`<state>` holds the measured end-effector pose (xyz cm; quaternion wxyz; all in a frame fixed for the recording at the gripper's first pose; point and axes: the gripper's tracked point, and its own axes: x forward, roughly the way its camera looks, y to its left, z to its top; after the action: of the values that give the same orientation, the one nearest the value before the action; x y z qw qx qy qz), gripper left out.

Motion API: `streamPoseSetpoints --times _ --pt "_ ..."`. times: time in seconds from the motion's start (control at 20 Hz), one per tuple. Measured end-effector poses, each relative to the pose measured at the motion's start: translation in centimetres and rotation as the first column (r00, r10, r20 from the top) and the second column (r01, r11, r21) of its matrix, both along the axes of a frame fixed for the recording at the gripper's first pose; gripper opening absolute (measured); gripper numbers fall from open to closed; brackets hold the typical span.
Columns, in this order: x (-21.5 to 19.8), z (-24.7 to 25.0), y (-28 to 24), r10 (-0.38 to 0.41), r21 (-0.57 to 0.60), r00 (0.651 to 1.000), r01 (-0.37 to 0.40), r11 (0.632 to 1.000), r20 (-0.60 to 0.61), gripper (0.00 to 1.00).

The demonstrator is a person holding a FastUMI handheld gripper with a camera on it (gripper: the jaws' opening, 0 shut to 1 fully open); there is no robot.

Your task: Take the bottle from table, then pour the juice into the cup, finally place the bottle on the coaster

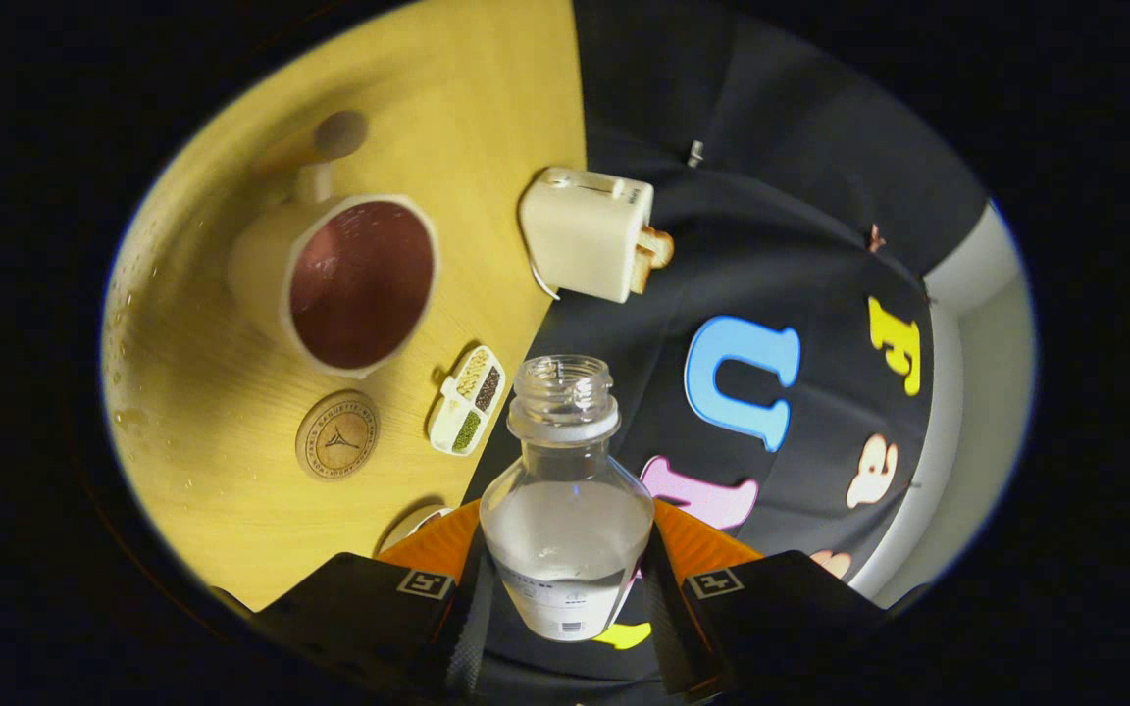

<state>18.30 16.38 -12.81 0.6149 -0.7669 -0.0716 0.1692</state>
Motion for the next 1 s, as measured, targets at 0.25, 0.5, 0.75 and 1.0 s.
streamPoseSetpoints --times 0.25,0.5,0.75,1.0 --pt "0.0 4.8 -1.1 -0.098 0.307 0.993 0.112 0.945 -0.061 0.71" --pt "-0.2 8.2 -3.3 -0.16 0.554 0.964 0.254 0.793 -0.213 0.71" --pt "0.8 7.4 -4.4 -0.1 0.721 0.912 0.378 0.581 -0.398 0.71" --pt "2.9 2.9 -5.1 0.024 0.806 0.84 0.511 0.298 -0.542 0.71"
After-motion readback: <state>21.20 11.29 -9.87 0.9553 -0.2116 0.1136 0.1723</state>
